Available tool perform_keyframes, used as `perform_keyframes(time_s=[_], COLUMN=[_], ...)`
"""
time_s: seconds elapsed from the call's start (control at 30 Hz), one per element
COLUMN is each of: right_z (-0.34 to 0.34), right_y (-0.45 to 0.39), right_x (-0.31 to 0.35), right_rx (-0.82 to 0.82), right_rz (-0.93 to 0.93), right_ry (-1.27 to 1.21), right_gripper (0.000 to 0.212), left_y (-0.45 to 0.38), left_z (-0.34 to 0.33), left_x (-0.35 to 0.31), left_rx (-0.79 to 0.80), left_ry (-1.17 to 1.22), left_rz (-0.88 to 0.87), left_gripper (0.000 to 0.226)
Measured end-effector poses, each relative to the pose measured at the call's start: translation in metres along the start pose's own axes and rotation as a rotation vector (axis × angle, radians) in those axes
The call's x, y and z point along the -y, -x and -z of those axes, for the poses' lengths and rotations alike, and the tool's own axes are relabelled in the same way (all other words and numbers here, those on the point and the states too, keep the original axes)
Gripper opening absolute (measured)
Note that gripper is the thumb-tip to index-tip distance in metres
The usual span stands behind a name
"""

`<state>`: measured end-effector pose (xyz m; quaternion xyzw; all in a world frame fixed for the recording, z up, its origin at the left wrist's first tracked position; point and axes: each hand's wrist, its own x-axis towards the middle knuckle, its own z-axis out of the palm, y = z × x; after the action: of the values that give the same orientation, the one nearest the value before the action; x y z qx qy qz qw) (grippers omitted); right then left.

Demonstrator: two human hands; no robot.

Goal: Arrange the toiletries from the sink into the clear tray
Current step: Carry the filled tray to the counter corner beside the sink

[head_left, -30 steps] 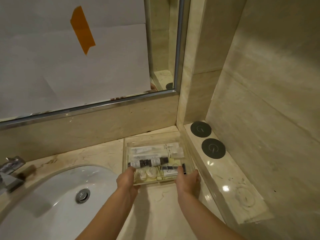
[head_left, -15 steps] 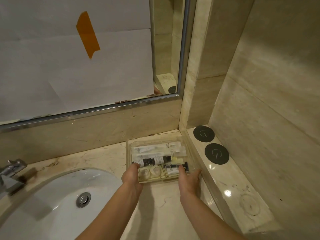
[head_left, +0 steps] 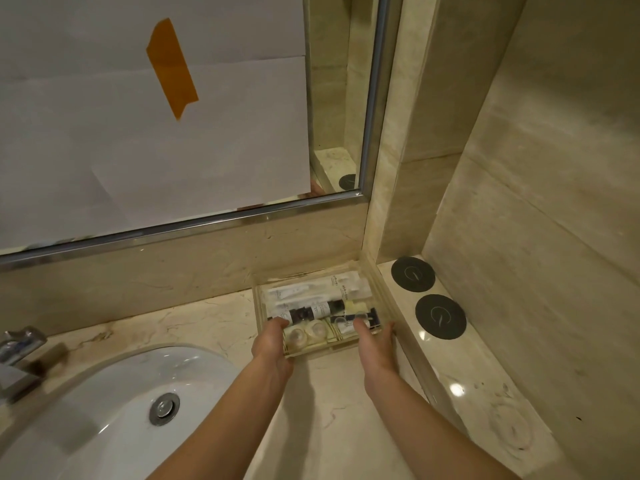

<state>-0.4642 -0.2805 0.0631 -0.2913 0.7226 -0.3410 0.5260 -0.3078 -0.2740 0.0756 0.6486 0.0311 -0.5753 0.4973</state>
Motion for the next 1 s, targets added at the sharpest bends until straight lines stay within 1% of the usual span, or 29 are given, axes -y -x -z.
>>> perform_keyframes(time_s=[0.07, 0.1, 0.13, 0.2, 0.23, 0.27, 0.37, 0.43, 0.53, 0.63, 0.7, 0.77, 0.83, 0.87, 0.93, 1.0], right_z=[-0.006, -0.009, -0.013, -0.021, -0.024, -0.026, -0.026, -0.026, -0.024, -0.024, -0.03, -0.042, -0.053, -0.057, -0.062, -0.063], right_y=[-0.006, -0.011, -0.014, -0.021, -0.026, -0.029, -0.031, -0.037, -0.036, -0.03, -0.022, -0.011, -0.003, 0.0, -0.001, -0.004], right_x=[0.007, 0.008, 0.01, 0.011, 0.01, 0.012, 0.021, 0.023, 0.022, 0.016, 0.011, 0.01, 0.012, 0.015, 0.019, 0.021], right_rx=[-0.018, -0.042, -0.065, -0.106, -0.122, -0.138, -0.173, -0.171, -0.14, -0.081, -0.047, -0.015, 0.02, 0.022, 0.032, 0.052], right_rz=[-0.018, -0.029, -0.041, -0.081, -0.102, -0.129, -0.199, -0.238, -0.231, -0.179, -0.173, -0.187, -0.205, -0.224, -0.261, -0.274], right_ry=[-0.006, -0.023, -0.056, -0.139, -0.182, -0.224, -0.311, -0.353, -0.362, -0.42, -0.414, -0.453, -0.567, -0.61, -0.64, -0.65], right_gripper=[0.1, 0.102, 0.104, 0.106, 0.104, 0.099, 0.077, 0.069, 0.066, 0.068, 0.069, 0.068, 0.056, 0.05, 0.046, 0.044], left_y=[-0.004, 0.006, 0.012, 0.03, 0.034, 0.037, 0.039, 0.041, 0.042, 0.043, 0.037, 0.03, 0.033, 0.037, 0.045, 0.05], left_z=[-0.003, -0.007, -0.011, -0.019, -0.023, -0.026, -0.03, -0.031, -0.03, -0.022, -0.013, -0.007, -0.006, -0.007, -0.009, -0.012], left_x=[-0.006, -0.012, -0.016, -0.026, -0.03, -0.034, -0.043, -0.046, -0.048, -0.043, -0.034, -0.027, -0.027, -0.031, -0.04, -0.048], left_rx=[-0.025, -0.027, -0.035, -0.062, -0.077, -0.085, -0.104, -0.12, -0.105, -0.032, 0.022, 0.033, 0.058, 0.047, -0.002, -0.014], left_ry=[0.006, -0.002, -0.003, -0.02, -0.006, 0.013, 0.043, 0.054, 0.085, 0.07, 0.056, 0.081, 0.108, 0.083, 0.059, 0.072], left_rz=[0.021, 0.04, 0.06, 0.084, 0.096, 0.118, 0.213, 0.24, 0.244, 0.222, 0.182, 0.166, 0.175, 0.181, 0.211, 0.247], left_gripper=[0.053, 0.051, 0.045, 0.02, 0.012, 0.011, 0.019, 0.022, 0.025, 0.023, 0.036, 0.04, 0.036, 0.027, 0.008, 0.015])
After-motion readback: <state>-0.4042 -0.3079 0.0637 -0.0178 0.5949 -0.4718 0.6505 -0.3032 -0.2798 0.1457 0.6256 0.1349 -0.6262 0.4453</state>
